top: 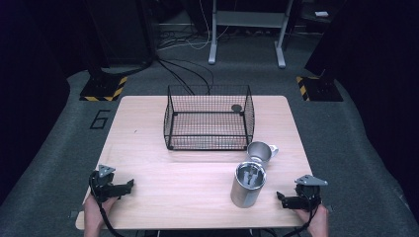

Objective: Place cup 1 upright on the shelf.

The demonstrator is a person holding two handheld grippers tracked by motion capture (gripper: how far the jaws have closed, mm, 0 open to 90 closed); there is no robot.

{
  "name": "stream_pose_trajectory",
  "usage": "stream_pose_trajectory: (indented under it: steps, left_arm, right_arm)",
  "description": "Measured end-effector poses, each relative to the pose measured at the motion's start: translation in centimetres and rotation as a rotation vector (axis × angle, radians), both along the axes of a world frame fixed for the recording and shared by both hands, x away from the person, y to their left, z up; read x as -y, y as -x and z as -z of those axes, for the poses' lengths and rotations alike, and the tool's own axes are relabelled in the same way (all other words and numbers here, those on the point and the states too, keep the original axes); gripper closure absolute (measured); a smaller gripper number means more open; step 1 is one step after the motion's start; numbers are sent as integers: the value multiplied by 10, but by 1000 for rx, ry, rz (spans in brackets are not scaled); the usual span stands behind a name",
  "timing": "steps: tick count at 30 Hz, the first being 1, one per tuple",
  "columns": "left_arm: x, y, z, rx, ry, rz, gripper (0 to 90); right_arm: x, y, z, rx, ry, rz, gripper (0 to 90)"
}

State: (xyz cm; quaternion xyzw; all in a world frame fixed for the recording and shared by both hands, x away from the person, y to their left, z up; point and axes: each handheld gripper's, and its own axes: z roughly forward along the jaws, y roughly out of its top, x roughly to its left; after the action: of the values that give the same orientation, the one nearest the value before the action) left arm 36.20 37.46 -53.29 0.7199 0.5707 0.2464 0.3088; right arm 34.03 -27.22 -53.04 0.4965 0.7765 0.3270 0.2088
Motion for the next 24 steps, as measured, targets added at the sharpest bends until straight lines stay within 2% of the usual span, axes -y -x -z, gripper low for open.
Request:
stream_pose_trajectory:
  steps: [5, 6, 11, 19, 24]
  left_arm:
    - [2, -6, 0, 2, 15, -16, 0]
    - [1, -8, 0, 0, 1, -8, 0]
    - [1, -14, 0, 2, 5, 0, 0]
    - [2, -15, 0, 4, 14, -8, 1]
    - [2, -15, 0, 3, 15, -8, 1]
  right_arm:
    - [1, -1, 0, 7, 4, -5, 0]
    - [0, -1, 0, 7, -3, 1, 0]
    - [0, -1, 0, 7, -2, 3, 0]
    - [0, -2, 0, 6, 0, 6, 0]
    - [-1, -2, 0, 4, -3, 27, 0]
